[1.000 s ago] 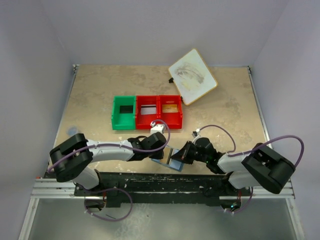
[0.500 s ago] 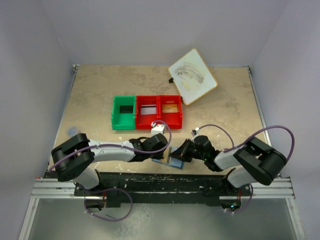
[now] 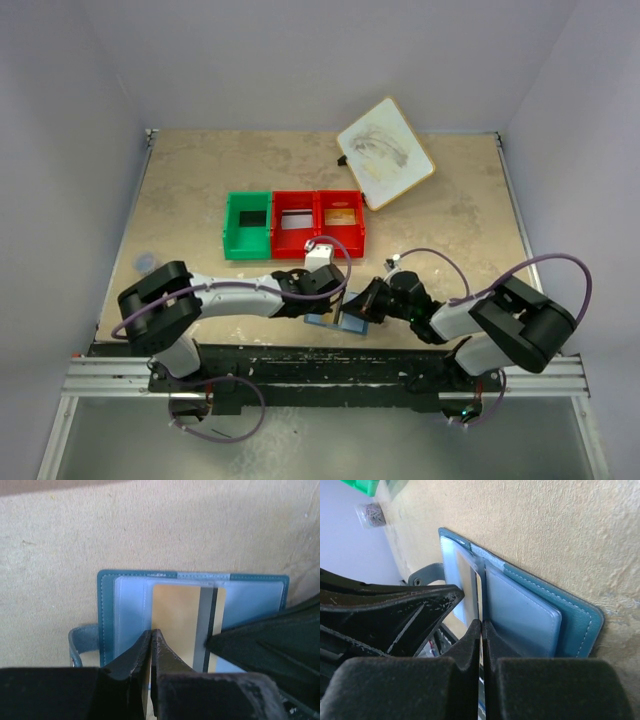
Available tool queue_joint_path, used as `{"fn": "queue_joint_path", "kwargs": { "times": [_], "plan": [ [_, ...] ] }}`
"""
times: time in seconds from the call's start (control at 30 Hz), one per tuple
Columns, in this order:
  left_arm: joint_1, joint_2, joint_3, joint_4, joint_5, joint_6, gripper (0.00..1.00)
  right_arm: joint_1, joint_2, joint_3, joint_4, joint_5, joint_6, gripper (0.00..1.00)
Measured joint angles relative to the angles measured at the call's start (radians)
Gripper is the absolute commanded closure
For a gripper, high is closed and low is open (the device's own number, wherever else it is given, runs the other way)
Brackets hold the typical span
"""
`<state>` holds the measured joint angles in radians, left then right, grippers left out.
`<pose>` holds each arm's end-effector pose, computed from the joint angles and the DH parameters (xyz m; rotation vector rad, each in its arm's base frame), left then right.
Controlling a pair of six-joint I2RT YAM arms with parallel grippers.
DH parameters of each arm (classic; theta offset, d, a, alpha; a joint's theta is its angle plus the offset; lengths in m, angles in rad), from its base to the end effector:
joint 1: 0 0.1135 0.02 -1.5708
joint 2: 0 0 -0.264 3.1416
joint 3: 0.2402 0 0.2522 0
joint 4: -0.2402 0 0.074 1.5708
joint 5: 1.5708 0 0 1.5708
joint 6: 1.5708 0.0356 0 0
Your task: Take the credit cards out of the card holder
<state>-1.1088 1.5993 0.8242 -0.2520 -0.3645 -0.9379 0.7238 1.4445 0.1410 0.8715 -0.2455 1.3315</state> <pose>0.1451 -0.2629 0.1570 0.0865 2.5335 -0.3597 0.1500 0.1441 0.1095 0.5264 2.2993 1.4385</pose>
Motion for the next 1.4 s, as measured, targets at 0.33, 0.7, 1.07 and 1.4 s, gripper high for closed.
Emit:
{"fn": "queue_joint_path", "kwargs": {
  "times": [0.33, 0.7, 1.07, 1.4],
  "plan": [
    [-0.014, 0.121, 0.168, -0.179, -0.108, -0.103, 1.00, -0.005, -0.033, 0.042, -0.120, -0.008, -0.063, 1.00],
    [-0.031, 0.164, 0.217, -0.245, -0.188, -0.129, 1.00, -0.016, -0.104, 0.057, -0.201, -0.012, -0.090, 1.00],
    [-0.032, 0.164, 0.214, -0.240, -0.190, -0.127, 1.00, -0.038, -0.167, 0.098, -0.381, -0.013, -0.167, 1.00],
    [-0.032, 0.147, 0.190, -0.212, -0.190, -0.122, 1.00, -0.045, -0.221, 0.100, -0.416, -0.008, -0.178, 0.85]
  ]
}}
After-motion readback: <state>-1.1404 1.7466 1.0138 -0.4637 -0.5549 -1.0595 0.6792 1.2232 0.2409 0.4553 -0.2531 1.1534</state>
